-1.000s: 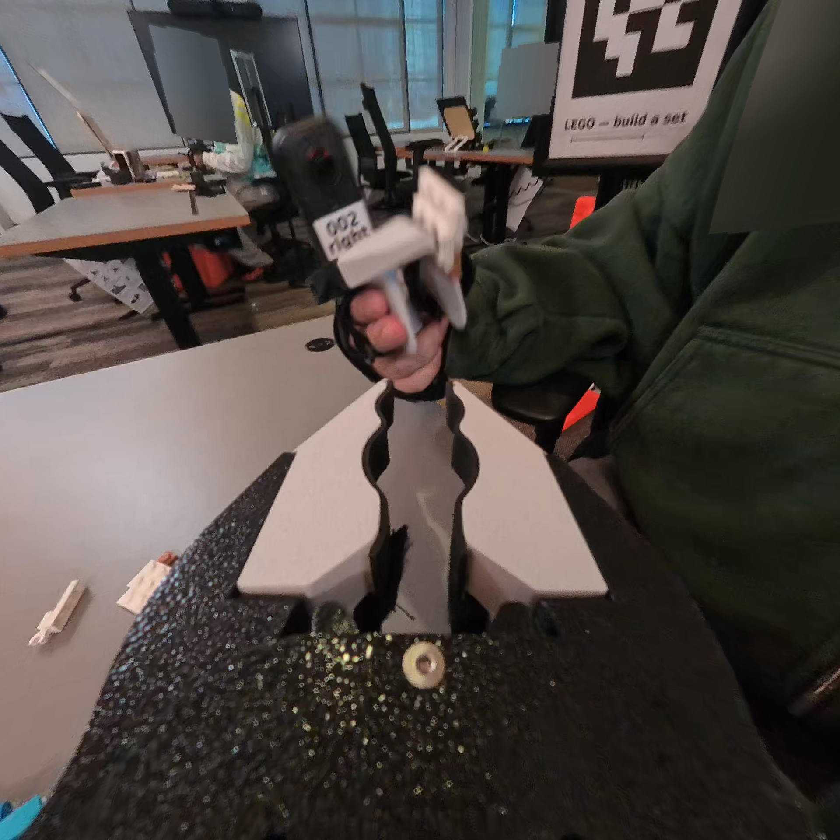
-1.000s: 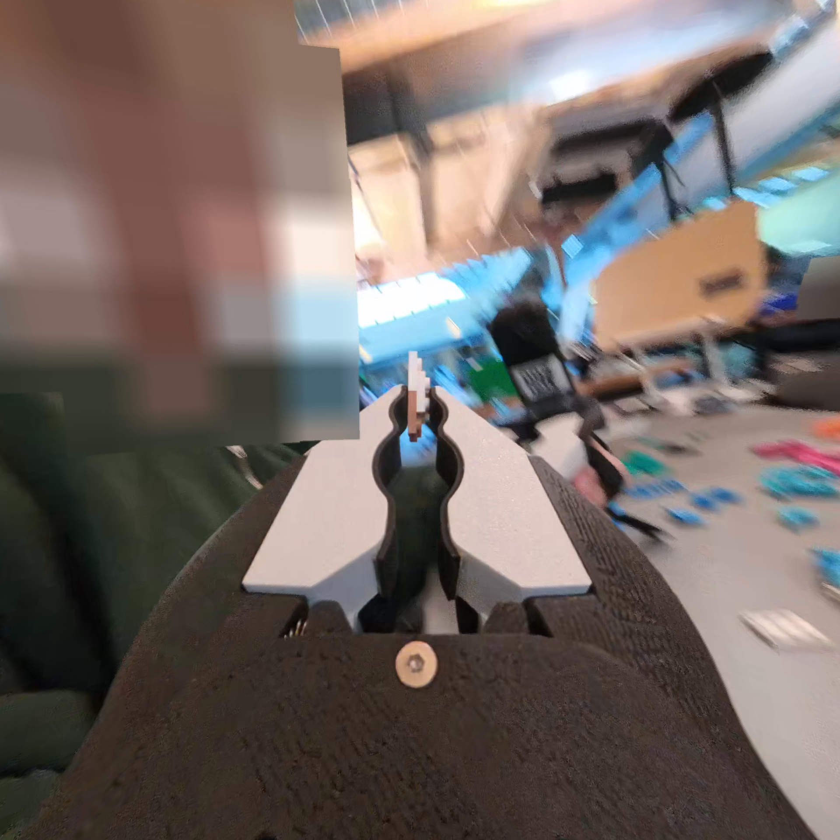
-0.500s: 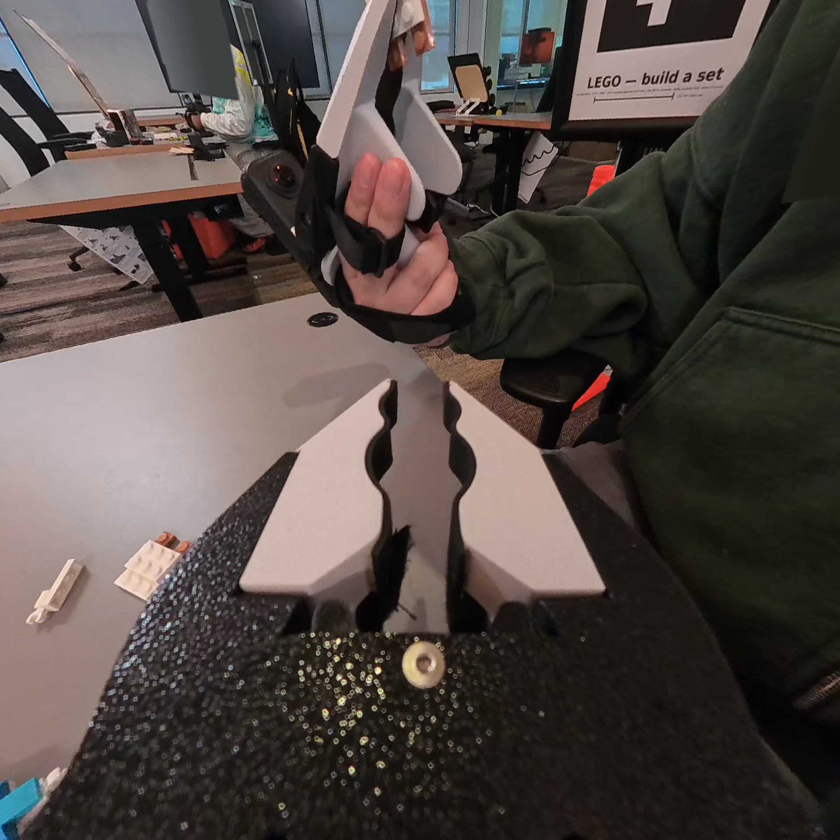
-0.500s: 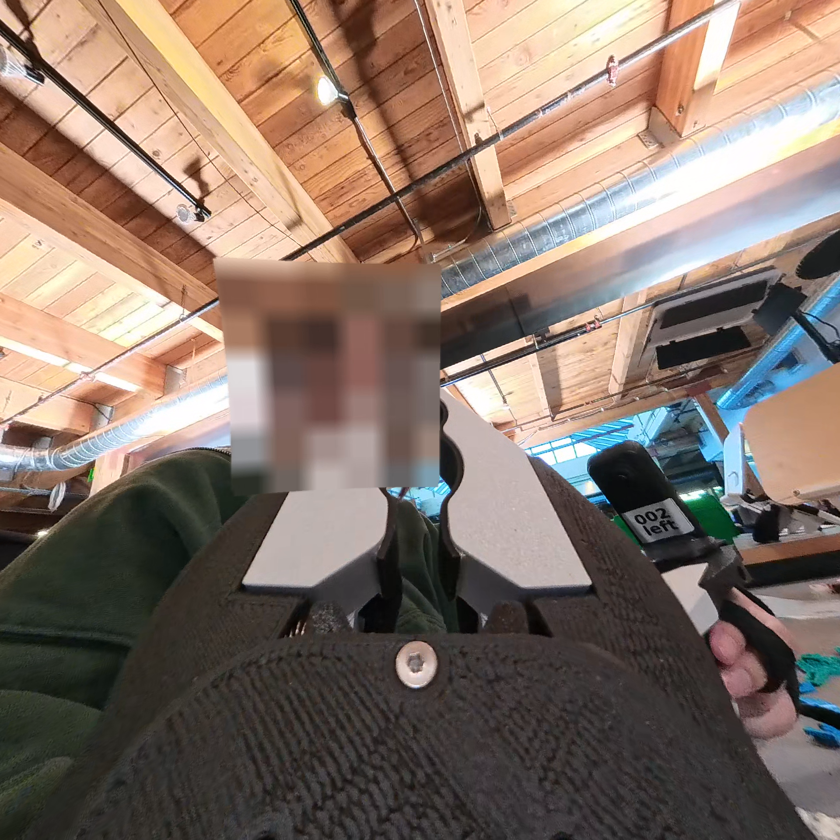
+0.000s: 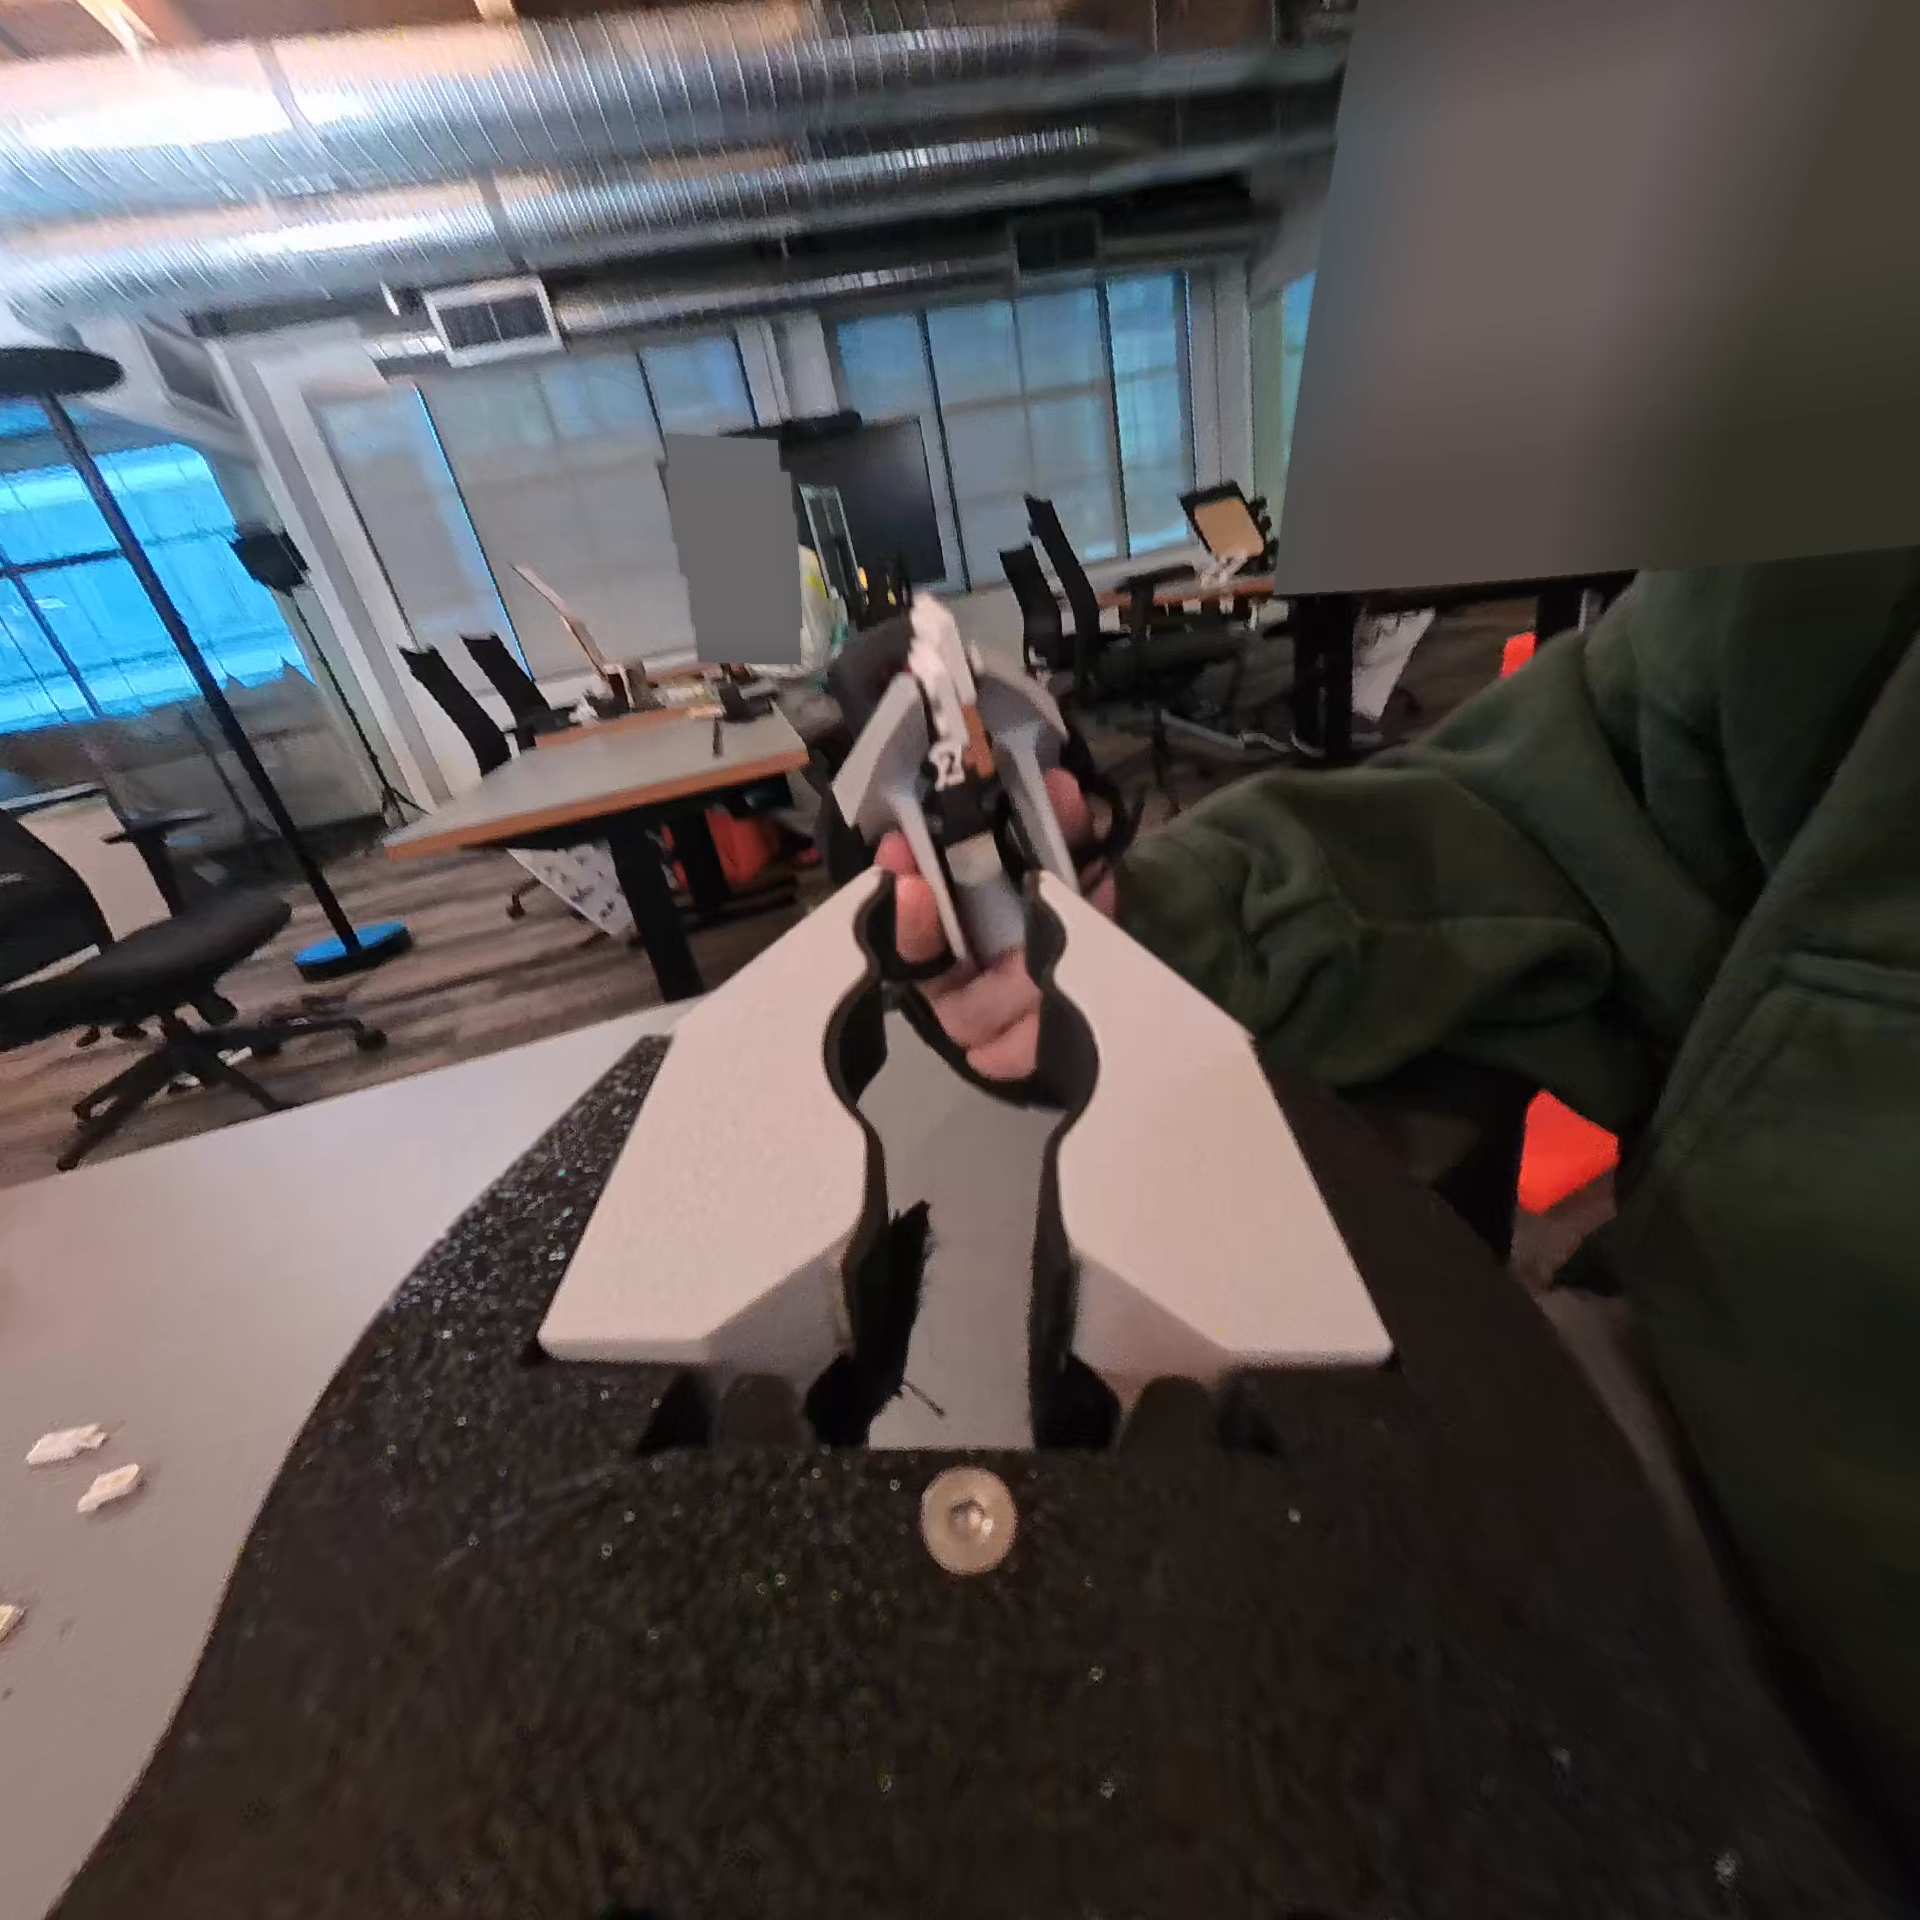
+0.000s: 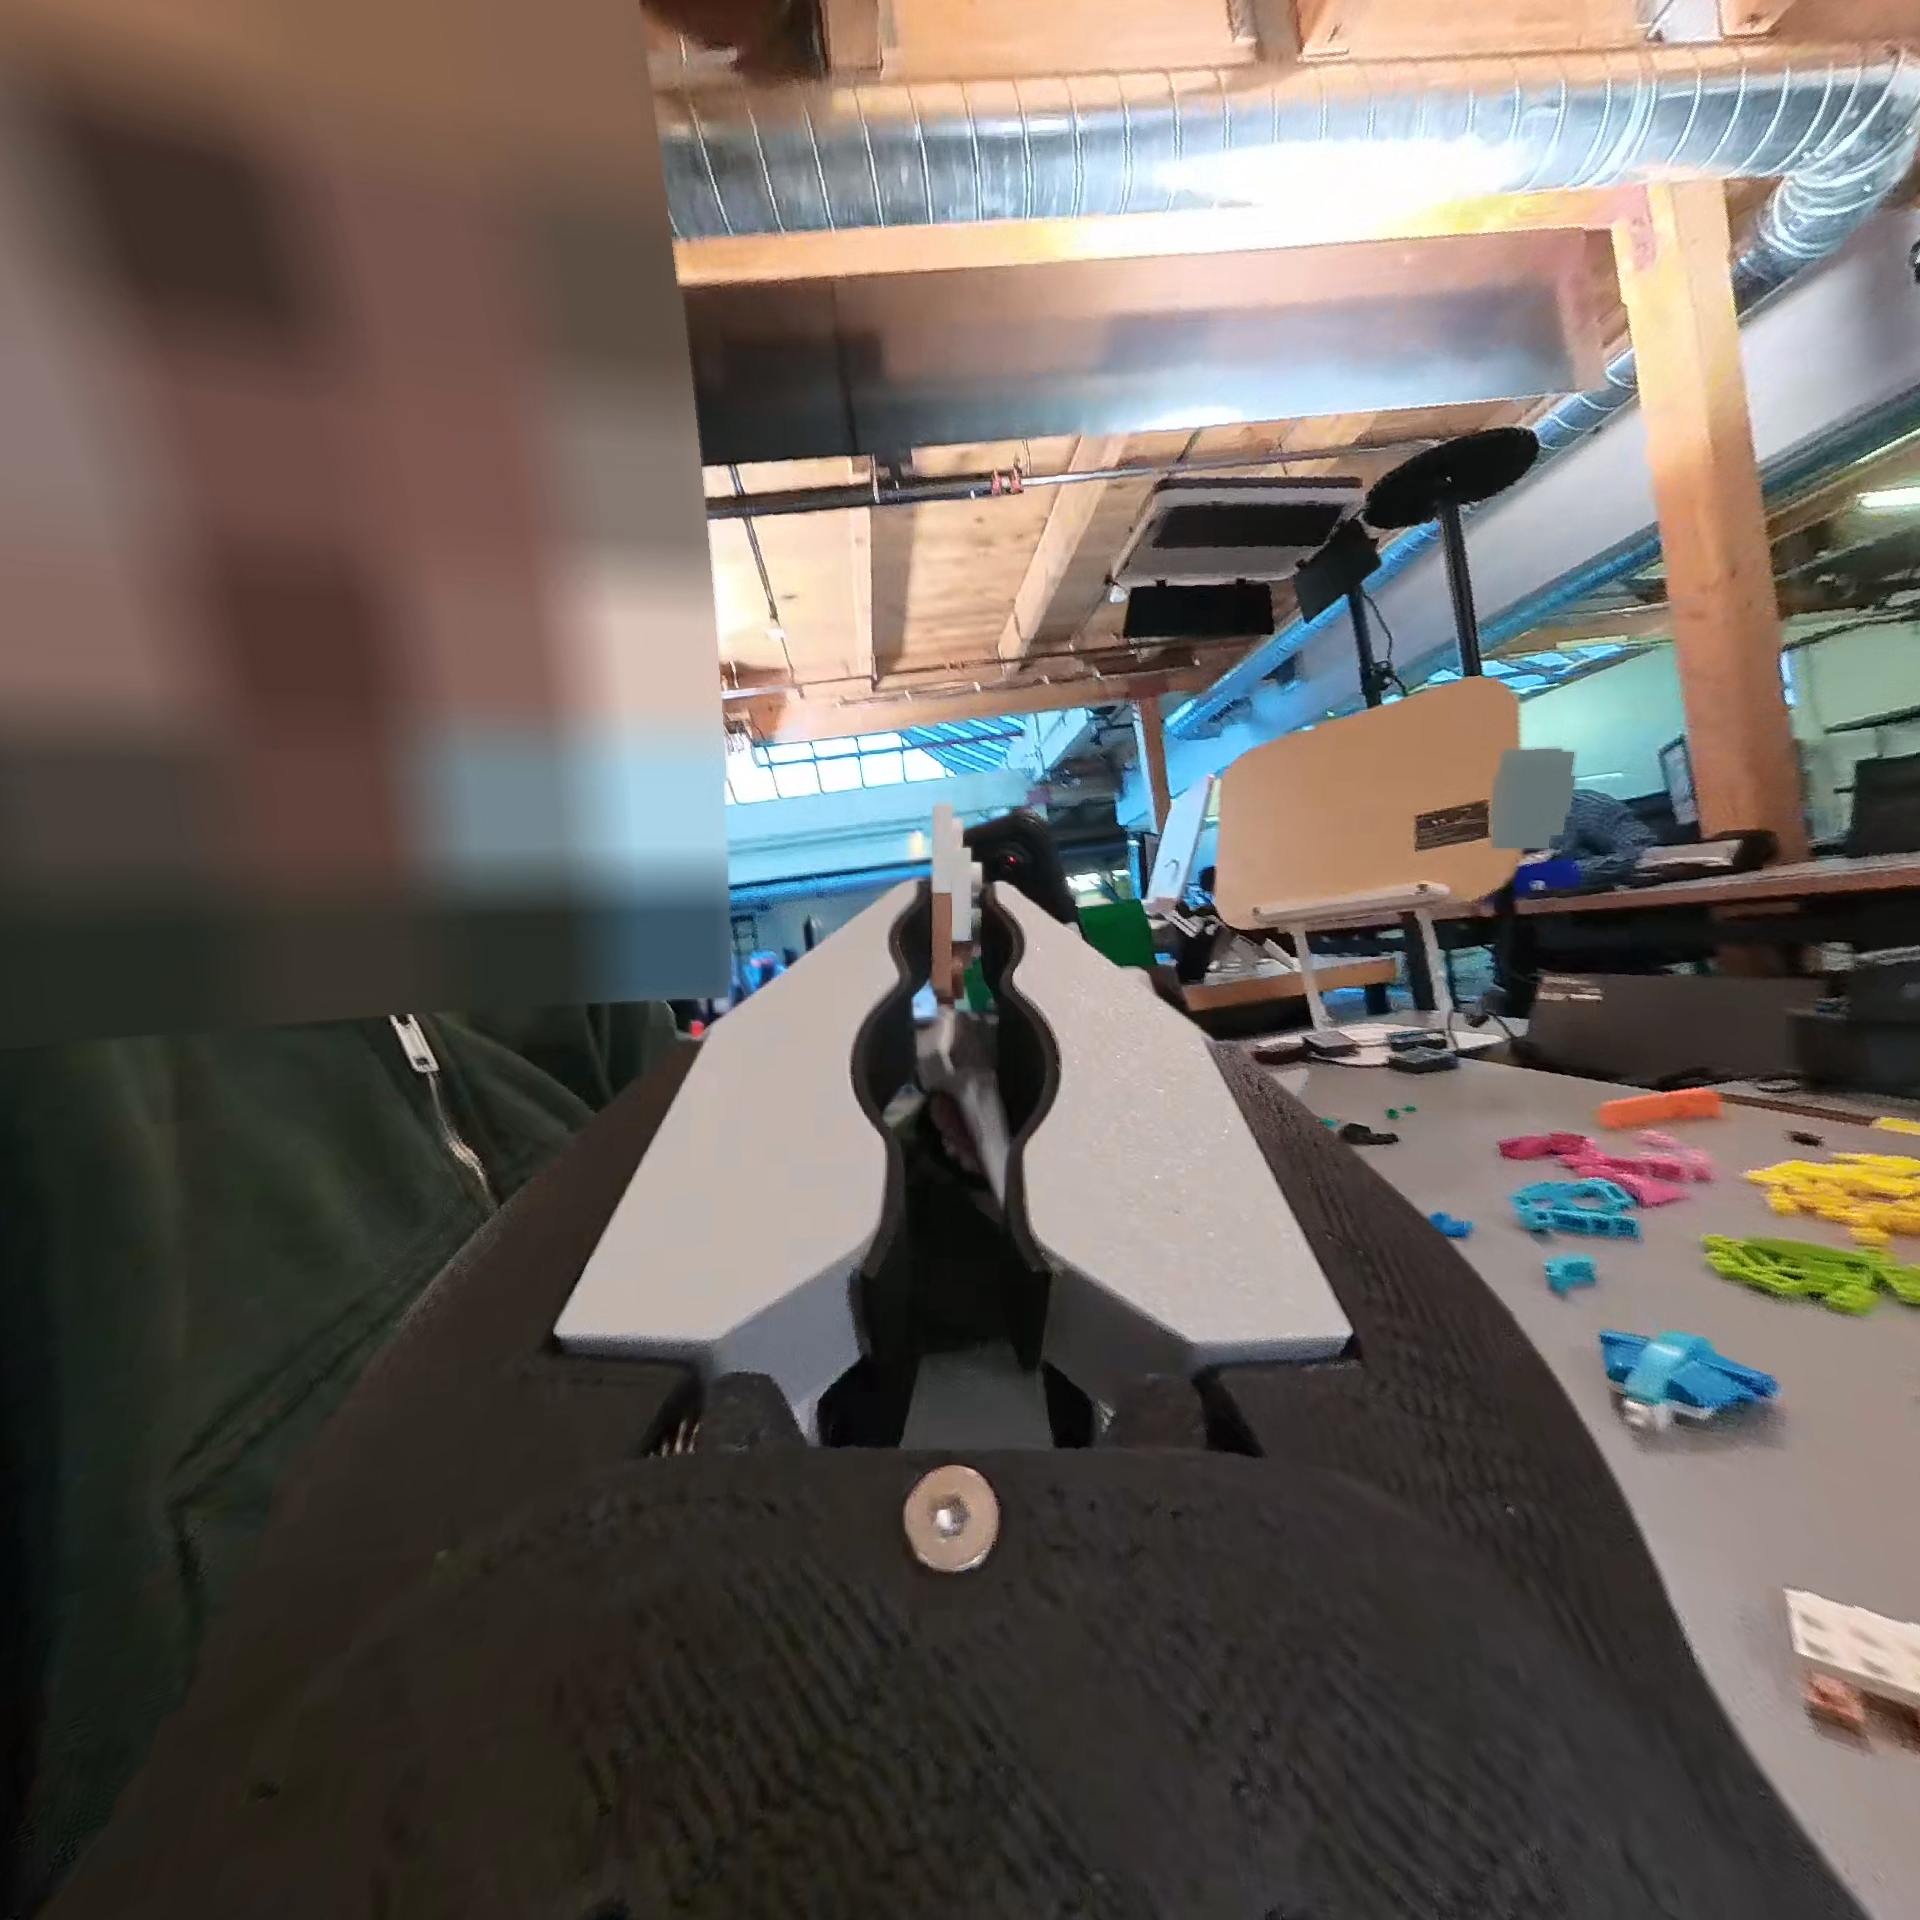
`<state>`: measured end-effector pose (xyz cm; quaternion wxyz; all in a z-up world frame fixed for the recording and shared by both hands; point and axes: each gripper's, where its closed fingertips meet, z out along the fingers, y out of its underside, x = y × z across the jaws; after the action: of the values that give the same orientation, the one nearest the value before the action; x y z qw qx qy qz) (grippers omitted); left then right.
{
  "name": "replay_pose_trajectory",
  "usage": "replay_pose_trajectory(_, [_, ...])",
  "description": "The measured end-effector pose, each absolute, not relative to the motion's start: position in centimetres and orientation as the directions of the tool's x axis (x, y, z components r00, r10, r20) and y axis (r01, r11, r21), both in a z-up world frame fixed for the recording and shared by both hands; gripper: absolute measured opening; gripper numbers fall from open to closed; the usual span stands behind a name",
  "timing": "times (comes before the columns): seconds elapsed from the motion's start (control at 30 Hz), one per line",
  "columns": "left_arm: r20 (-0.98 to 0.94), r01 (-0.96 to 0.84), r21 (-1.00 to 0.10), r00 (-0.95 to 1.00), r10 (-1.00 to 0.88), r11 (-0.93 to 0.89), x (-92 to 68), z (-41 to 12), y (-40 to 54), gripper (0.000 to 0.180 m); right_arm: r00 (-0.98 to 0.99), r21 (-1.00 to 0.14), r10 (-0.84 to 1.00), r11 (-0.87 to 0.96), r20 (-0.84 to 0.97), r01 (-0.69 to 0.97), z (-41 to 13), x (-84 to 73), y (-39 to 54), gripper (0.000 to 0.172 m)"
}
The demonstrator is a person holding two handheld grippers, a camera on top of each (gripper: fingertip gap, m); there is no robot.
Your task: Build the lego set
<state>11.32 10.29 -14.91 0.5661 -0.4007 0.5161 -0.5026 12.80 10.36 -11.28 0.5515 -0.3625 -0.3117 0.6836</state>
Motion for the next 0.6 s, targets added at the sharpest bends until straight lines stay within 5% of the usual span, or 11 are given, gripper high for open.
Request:
replay_pose_trajectory(0.03, [-0.172, 0.189, -0.969, -0.040, -0.984, 0.161, 11.3, -14.4, 10.0, 0.021, -0.110, -0.839, 0.985, -0.171, -0.132, -0.517, -11.4, 12.4, 10.2, 0.008])
replay_pose_trajectory(0.5, [-0.093, 0.166, -0.983, -0.050, -0.994, 0.083, 12.3, -15.1, 9.9, 0.006, 0.038, -0.933, 0.999, 0.005, -0.009, -0.360, -13.5, 10.2, 10.3, 0.008])
replay_pose_trajectory(0.6, [-0.184, 0.052, -0.982, -0.003, -0.983, 0.184, 12.1, -16.3, 10.8, 0.005, 0.115, -0.954, 0.993, 0.048, 0.014, -0.297, -14.1, 10.3, 11.1, 0.020])
